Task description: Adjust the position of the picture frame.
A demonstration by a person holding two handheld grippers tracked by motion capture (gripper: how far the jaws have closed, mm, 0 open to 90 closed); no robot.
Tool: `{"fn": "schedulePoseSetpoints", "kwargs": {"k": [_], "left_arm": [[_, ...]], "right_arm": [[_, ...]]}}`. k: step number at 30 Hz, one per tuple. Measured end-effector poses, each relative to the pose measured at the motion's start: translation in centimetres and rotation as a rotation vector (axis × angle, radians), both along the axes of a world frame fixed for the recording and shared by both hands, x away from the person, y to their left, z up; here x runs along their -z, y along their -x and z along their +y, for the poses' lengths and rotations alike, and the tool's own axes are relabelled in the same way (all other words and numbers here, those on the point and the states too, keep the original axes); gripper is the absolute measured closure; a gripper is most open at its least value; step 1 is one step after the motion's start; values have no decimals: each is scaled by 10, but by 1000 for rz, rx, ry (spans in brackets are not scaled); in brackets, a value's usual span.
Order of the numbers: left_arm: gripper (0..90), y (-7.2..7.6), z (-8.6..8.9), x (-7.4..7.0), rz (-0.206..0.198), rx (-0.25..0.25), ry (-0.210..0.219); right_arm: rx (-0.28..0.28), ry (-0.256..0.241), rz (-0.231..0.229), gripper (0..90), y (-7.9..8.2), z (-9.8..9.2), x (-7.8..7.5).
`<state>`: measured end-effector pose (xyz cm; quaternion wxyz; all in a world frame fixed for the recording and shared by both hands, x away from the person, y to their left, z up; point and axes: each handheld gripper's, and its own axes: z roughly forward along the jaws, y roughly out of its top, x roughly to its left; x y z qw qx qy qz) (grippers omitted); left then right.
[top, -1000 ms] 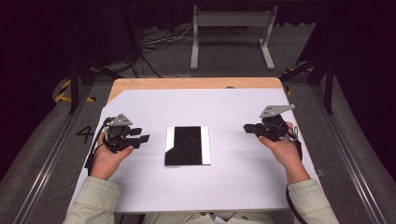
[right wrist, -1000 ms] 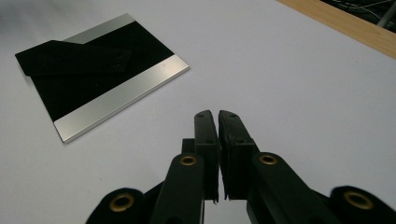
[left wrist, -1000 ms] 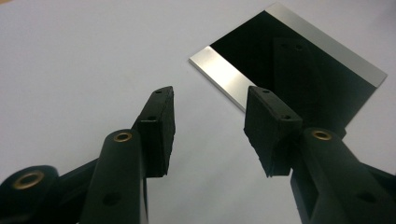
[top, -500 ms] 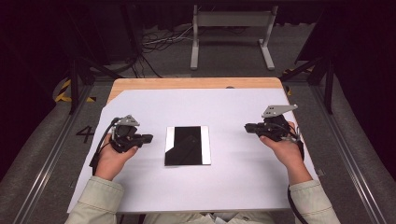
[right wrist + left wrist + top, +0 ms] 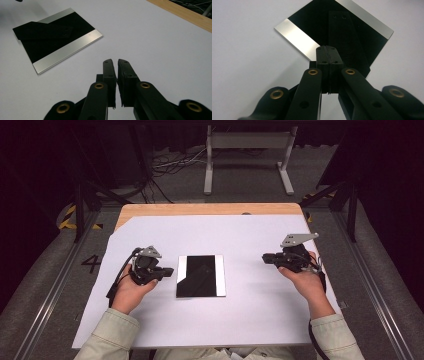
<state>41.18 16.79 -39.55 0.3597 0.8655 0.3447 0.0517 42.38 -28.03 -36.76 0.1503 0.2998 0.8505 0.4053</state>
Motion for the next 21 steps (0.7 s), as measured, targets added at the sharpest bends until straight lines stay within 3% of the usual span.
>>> {"fn": "schedulePoseSetpoints", "kwargs": {"k": [6,13,21], "left_arm": [[900,-4,-7,6,19,23,-20],[900,-10,-13,16,58,15,-27],[900,-15,-16,27,102,0,-6]], "right_arm": [[1,-3,3,841,3,-2,0],[1,-3,8,837,4,-3,2],[2,-6,11,834,4,-4,2]]}}
